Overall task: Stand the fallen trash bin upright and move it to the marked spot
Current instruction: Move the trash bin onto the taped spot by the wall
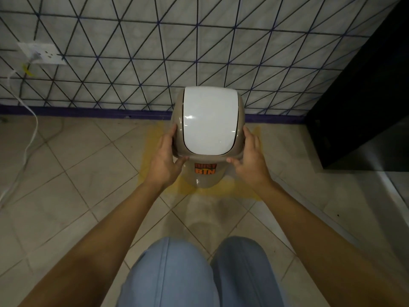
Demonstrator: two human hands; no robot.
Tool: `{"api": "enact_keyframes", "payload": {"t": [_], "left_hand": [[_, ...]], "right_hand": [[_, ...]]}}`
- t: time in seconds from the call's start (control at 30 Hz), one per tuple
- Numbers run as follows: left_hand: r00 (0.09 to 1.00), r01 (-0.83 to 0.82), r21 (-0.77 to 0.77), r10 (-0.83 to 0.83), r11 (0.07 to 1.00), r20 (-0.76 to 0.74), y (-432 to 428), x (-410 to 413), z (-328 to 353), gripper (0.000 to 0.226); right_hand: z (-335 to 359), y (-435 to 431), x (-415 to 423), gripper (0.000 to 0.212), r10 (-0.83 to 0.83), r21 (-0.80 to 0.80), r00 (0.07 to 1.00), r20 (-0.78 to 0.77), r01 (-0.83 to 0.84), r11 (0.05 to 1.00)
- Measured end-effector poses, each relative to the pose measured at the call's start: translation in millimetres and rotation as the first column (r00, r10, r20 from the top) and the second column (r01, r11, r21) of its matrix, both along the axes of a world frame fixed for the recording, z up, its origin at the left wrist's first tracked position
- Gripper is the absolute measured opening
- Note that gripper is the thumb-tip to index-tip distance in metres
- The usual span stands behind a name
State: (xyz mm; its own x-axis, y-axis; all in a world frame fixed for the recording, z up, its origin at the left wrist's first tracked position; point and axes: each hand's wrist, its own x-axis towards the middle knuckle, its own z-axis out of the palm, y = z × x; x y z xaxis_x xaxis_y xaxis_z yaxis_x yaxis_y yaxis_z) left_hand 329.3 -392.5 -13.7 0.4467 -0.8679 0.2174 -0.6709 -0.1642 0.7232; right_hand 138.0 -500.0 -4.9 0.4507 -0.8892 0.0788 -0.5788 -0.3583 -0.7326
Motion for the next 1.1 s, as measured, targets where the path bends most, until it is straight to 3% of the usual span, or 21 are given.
{"api": "enact_keyframes", "payload": {"t": [0.5,1.1], "left_hand": [[0.988,0.050,-0.024,-0.053,0.998,-0.144,-56,44,-3,0.084],[0.967,0.070,-0.042,-0.078,0.997,-0.242,-135,70,-5,0.084]], "right_hand": [[6,-57,36,0.098,-0.056,0.056,0.997,-0.048,0.058,0.997],[2,-128,56,0.094,-0.059,0.065,0.997,0.059,0.055,0.996]]}}
